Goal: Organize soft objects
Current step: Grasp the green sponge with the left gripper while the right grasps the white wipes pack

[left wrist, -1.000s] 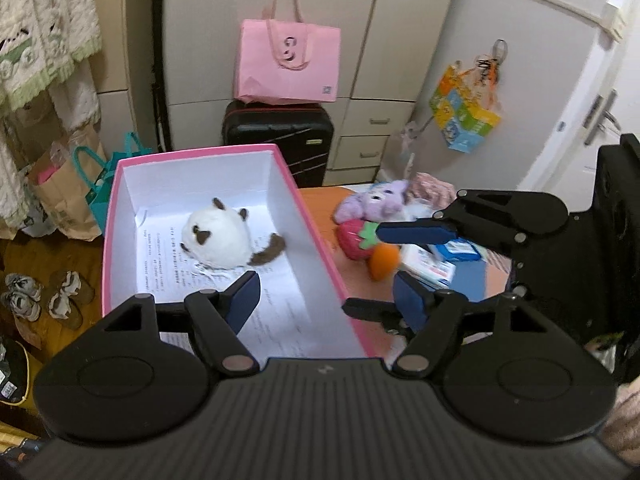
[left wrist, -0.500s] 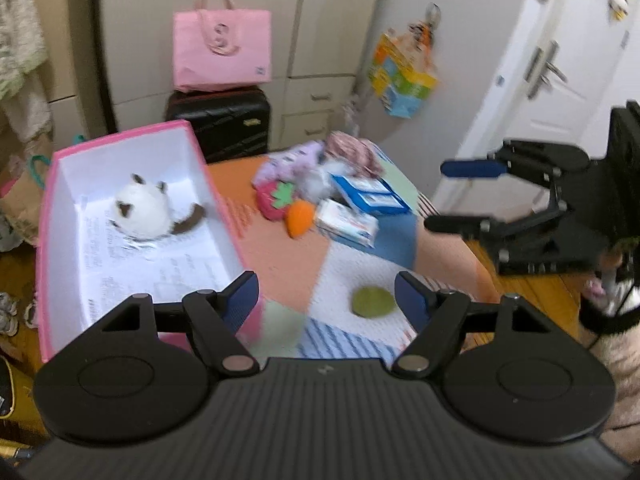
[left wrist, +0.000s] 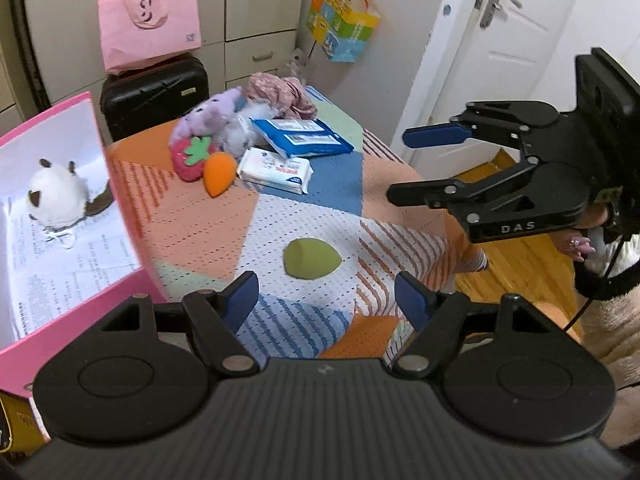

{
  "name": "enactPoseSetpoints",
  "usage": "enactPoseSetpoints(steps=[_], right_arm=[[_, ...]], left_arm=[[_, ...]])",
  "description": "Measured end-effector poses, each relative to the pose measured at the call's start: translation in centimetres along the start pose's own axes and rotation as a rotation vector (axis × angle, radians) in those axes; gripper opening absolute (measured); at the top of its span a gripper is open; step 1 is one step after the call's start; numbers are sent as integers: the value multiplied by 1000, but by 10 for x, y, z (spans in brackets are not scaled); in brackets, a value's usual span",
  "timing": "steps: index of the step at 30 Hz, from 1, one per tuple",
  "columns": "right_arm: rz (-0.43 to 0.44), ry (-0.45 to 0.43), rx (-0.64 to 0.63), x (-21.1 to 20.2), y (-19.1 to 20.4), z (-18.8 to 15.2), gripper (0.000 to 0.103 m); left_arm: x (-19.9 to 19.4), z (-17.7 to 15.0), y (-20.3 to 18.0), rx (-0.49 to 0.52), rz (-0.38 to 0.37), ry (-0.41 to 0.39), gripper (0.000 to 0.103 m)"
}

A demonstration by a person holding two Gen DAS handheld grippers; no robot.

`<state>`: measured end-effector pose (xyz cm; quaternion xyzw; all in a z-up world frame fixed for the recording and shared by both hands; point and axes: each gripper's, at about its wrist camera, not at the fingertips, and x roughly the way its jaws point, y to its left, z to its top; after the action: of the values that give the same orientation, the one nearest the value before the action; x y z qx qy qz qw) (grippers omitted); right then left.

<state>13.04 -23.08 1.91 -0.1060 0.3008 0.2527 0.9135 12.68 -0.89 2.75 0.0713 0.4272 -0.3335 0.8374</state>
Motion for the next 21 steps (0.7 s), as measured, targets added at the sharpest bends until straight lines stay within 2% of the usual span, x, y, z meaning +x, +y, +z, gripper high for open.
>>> enactPoseSetpoints(steps=[8, 11, 15, 17, 21], right_arm=[[64, 49, 103, 39, -26, -23, 67], [93, 47, 137, 52, -34, -30, 67], [96, 17, 167, 71, -46, -38, 67], [89, 17, 170, 82, -50, -40, 67], [72, 29, 139, 102, -52, -42, 67]], left_arm=[[41, -8, -4, 48, 19, -11, 74], [61, -11, -1, 55, 57, -28, 74], [85, -14, 4, 51, 62, -44, 74], [95, -15, 5, 43, 56, -52, 74], [106, -19, 4, 8, -25, -73, 74]])
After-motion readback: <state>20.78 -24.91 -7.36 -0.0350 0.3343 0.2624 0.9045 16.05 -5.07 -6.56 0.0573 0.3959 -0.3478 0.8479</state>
